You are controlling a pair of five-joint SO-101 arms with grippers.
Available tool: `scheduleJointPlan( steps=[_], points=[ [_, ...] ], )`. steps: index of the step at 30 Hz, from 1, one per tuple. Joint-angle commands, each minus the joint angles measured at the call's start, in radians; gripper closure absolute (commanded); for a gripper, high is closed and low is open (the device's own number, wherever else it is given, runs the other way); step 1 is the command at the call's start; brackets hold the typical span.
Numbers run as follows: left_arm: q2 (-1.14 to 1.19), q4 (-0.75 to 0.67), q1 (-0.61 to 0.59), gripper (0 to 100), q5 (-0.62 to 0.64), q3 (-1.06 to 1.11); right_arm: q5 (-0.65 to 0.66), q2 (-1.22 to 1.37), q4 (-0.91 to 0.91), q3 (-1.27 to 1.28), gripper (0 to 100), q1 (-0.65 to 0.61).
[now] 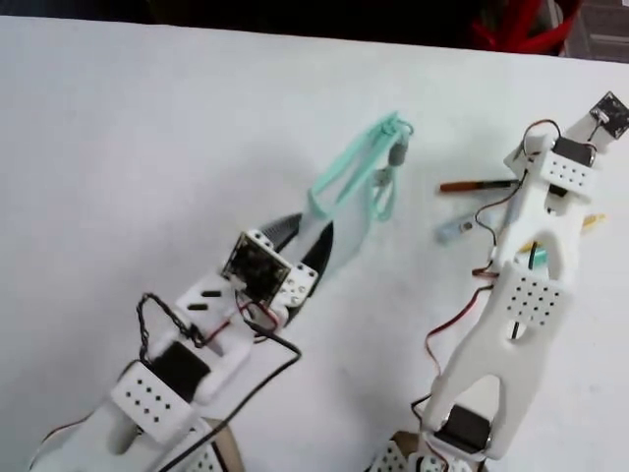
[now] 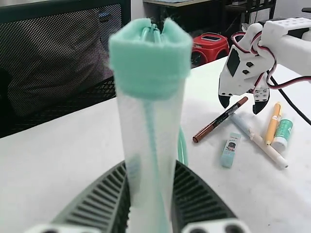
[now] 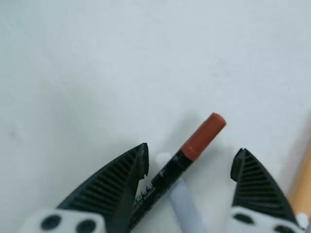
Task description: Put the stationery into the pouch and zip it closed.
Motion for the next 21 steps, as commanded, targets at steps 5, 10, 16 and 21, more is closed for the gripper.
scheduleJointPlan(
  steps=[5,10,16,21],
  points=[
    [0.016,-0.006,-0.015,96,-0.011,0.0,-0.005,0.116,-0.012,-0.213,74.9,-0.01],
    [0.016,-0.006,-0.016,96,-0.011,0.0,-0.003,0.216,0.015,-0.328,87.5,0.008],
    [0.016,-0.006,-0.016,96,-0.011,0.0,-0.003,0.229,0.18,-0.483,89.4,0.015],
    [0.012,0.002,-0.012,89,-0.002,0.0,-0.003,0.239,0.26,-0.569,82.6,0.013]
  ],
)
